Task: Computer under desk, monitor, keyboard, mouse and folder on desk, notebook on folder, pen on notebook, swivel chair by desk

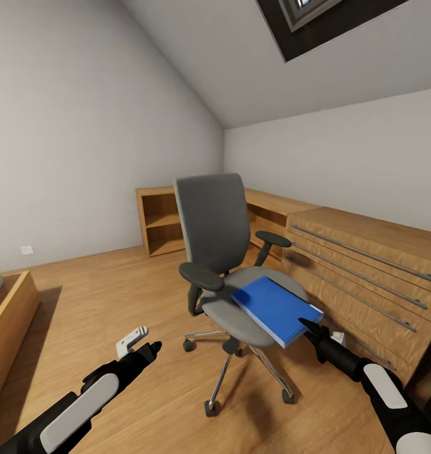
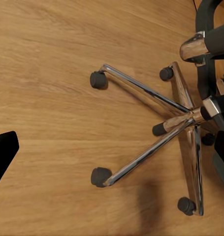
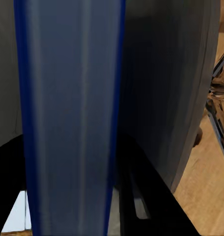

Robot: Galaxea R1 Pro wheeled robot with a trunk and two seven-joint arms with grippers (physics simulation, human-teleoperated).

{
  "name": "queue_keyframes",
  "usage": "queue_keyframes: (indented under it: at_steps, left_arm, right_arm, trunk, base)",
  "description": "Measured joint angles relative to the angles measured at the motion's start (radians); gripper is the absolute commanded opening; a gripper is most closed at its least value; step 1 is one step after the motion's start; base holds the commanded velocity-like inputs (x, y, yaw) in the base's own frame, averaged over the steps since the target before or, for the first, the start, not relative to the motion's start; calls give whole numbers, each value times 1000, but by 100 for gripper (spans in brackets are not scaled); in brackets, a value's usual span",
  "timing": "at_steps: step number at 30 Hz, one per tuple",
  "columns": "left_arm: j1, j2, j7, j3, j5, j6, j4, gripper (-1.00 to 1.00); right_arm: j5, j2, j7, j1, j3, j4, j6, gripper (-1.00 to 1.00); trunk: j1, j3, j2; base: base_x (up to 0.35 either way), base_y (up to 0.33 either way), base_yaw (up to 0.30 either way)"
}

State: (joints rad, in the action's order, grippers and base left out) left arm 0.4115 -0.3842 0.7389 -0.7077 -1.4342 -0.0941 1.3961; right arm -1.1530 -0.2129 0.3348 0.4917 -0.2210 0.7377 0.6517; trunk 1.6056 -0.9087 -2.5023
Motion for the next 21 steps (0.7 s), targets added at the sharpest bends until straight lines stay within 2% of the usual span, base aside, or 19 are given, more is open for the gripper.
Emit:
queue_keyframes:
  at_steps: [11,21]
  left_arm:
    - [0,0,1,1,-1,1,0,100]
    - [0,0,1,0,2,3,0,100]
  right_arm:
    - [0,-1,0,0,0,0,0,-100]
    - [-1,-1,1,0,-1,2,0,-100]
  trunk:
    - [0,0,0]
    - [-5,39,2]
  base:
    - [0,0,0]
    - [0,0,0]
